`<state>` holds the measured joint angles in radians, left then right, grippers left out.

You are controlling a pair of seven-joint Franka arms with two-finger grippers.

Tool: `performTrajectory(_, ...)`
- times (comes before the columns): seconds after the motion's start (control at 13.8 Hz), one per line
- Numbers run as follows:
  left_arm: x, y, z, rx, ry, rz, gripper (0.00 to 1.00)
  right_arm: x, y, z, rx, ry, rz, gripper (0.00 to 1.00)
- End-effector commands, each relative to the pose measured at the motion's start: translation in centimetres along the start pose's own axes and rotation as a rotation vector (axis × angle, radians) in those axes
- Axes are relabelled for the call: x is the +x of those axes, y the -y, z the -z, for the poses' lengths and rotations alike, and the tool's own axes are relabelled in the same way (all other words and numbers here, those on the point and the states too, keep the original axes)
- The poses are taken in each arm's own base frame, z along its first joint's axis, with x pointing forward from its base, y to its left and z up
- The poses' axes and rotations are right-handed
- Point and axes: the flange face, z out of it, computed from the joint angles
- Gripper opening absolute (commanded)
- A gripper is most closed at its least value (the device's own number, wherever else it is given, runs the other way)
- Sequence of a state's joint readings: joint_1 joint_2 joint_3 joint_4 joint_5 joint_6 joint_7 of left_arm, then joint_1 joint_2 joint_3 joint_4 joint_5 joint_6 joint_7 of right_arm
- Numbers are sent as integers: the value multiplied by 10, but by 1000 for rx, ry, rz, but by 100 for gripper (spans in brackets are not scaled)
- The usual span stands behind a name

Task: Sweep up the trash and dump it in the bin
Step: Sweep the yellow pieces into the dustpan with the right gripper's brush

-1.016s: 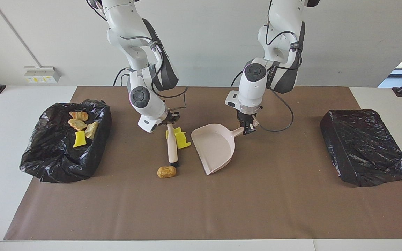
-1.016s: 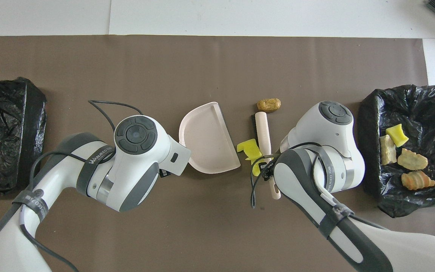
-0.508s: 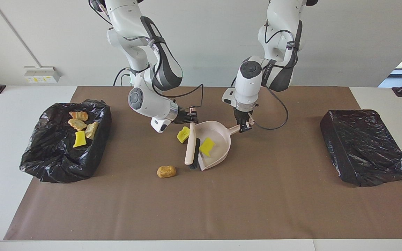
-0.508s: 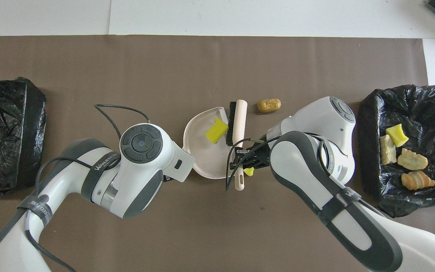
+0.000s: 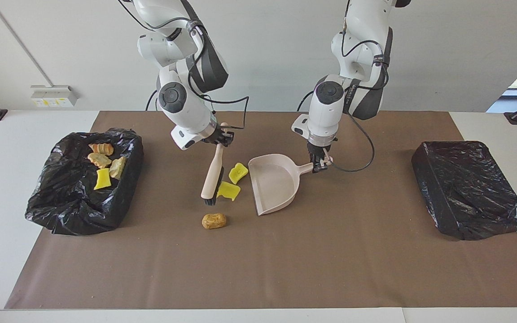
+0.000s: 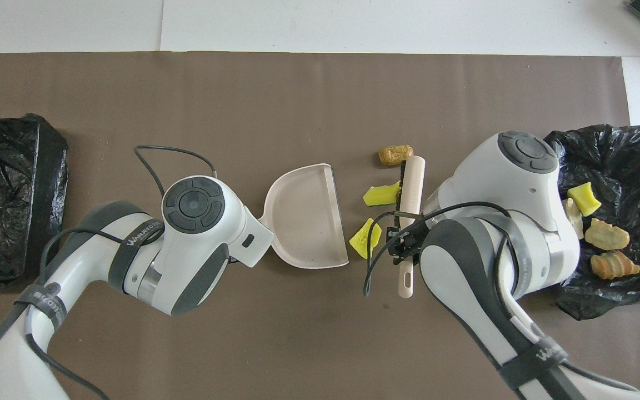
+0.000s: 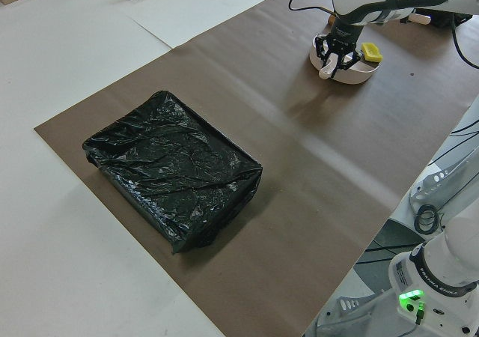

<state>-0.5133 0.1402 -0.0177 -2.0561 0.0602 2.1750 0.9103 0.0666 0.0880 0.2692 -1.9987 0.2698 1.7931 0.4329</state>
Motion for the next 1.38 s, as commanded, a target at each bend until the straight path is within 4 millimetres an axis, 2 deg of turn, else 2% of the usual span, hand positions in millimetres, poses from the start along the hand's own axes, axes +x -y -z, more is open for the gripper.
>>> performTrajectory(0.0, -11, -8, -2, 13, 8, -23, 0, -25, -18, -32, -57, -25, 1, 0)
performTrajectory(0.15, -13, -10, -4, 9, 13, -27, 0, -30, -9, -63, -75, -15, 41, 0)
performTrajectory(0.29, -13, -9, -3, 15, 14, -40, 0, -22, -5, -77, -53, 9, 77, 0)
performTrajectory(0.36, -12, -8, -3, 19, 11, -40, 0, -17, 1, -87, -6, 20, 66, 0)
performTrajectory(0.44, -12, -8, -3, 23, 8, -40, 0, -21, 18, -91, 49, 18, 70, 0)
performTrajectory(0.51, -12, -9, -3, 22, 9, -40, 0, -21, 33, -86, 91, 16, 80, 0)
performTrajectory(0.73, -11, -7, -2, 31, 2, -39, 0, -17, 59, -77, 263, 26, 50, 0)
performTrajectory(0.87, -11, -8, -3, 31, 1, -40, 0, -18, 65, -75, 384, 60, 59, 0)
performTrajectory(0.94, -12, -8, -3, 31, 2, -39, 0, -16, 60, -66, 424, 64, 71, 0)
performTrajectory(1.02, -11, -8, -3, 34, 0, -39, 0, -20, 51, -52, 405, 63, 84, 0)
performTrajectory(1.09, -11, -8, -4, 32, 0, -40, 0, -26, 45, -48, 319, 62, 113, 0)
performTrajectory(1.16, -11, -8, -3, 34, 0, -39, 0, -28, 40, -49, 190, 29, 130, 0)
performTrajectory(1.31, -11, -8, -3, 34, -2, -38, 0, -41, 42, -54, -72, -47, 163, 0)
